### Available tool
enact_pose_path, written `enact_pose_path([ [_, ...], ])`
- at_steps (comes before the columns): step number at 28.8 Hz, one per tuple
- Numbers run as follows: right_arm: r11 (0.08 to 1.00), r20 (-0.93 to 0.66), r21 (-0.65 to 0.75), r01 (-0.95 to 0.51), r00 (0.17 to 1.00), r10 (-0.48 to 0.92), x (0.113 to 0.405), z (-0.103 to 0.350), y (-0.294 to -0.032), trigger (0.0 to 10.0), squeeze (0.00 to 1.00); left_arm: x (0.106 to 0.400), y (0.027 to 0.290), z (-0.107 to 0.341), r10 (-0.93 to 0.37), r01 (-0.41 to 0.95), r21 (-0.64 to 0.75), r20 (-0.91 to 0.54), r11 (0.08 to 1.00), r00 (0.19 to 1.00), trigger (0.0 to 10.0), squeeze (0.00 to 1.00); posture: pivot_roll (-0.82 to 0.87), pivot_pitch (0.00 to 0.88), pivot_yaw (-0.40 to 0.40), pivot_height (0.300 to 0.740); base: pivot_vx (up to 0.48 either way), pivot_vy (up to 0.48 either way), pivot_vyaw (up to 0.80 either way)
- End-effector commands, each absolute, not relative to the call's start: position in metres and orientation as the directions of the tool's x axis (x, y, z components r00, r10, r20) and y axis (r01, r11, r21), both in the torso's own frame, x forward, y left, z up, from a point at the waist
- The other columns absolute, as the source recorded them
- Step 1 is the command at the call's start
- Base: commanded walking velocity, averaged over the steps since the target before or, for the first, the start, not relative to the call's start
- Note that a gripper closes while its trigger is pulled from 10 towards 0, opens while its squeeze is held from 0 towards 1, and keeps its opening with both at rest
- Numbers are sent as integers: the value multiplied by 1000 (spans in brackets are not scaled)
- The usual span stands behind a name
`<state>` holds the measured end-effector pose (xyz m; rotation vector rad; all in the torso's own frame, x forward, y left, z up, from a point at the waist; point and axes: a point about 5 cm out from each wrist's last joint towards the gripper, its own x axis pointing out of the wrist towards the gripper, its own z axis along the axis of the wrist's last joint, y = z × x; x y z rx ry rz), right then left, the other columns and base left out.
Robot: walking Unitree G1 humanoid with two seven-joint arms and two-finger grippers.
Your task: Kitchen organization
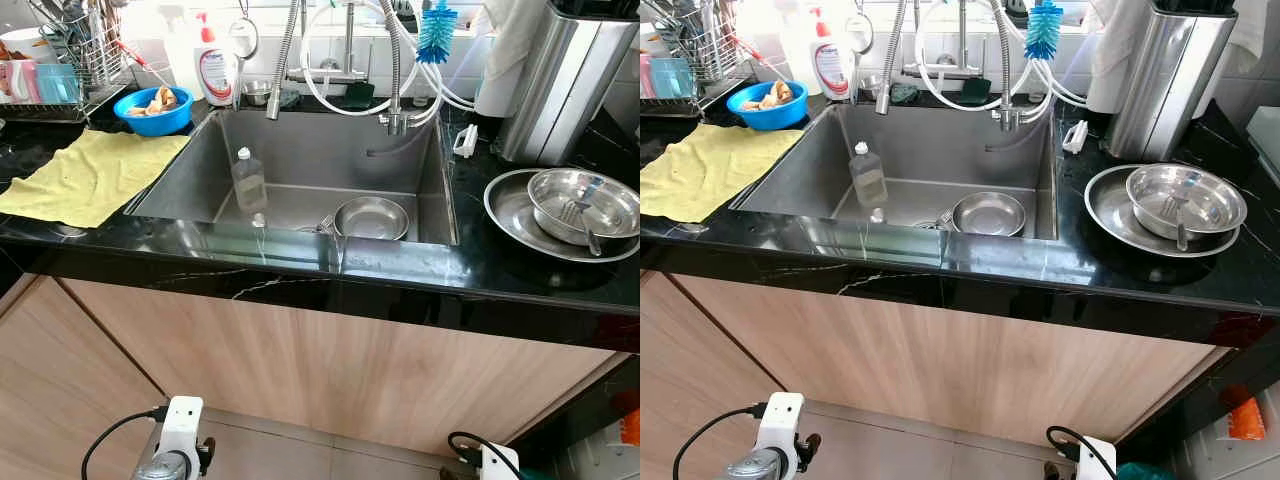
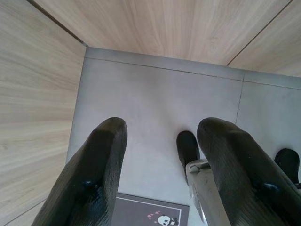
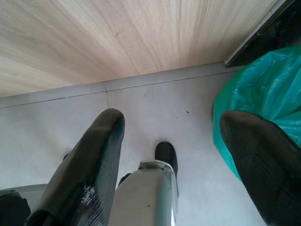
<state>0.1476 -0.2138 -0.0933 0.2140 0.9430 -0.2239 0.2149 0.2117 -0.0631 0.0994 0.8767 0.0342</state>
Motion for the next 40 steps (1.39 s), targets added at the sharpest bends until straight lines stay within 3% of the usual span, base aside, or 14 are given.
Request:
enact_pose_path([
  [1, 952, -816, 93, 292, 571, -95, 147, -94, -213, 10000, 0, 214, 215, -63, 75, 27, 119, -771, 993, 632, 10000, 0, -57, 0, 37, 740, 0, 0, 0],
  [11, 952, -816, 93, 292, 571, -95, 147, -94, -213, 10000, 0, 214, 215, -63, 75, 27, 119, -771, 993, 632, 10000, 0, -57, 0, 37, 740, 0, 0, 0],
  [14, 959, -780, 158, 235, 626, -25, 153, -93, -191, 10000, 0, 208, 206, -68, 9, 158, 136, -787, 978, 617, 10000, 0, -46, 0, 39, 740, 0, 0, 0],
  [25, 962, -770, 151, 227, 637, -29, 152, -93, -192, 10000, 0, 210, 206, -66, 1, 176, 143, -777, 974, 629, 10000, 0, -46, 0, 42, 740, 0, 0, 0],
  [33, 976, -653, 83, 202, 751, -100, 171, -76, -212, 10000, 0, 239, 225, -39, 46, 84, 181, -615, 980, 787, 10000, 0, -40, 0, 42, 740, 0, 0, 0],
  [40, 977, -552, 41, 211, 819, -154, 175, -65, -223, 10000, 0, 247, 236, -23, 56, 53, 203, -497, 978, 866, 10000, 0, -42, 0, 45, 740, 0, 0, 0],
])
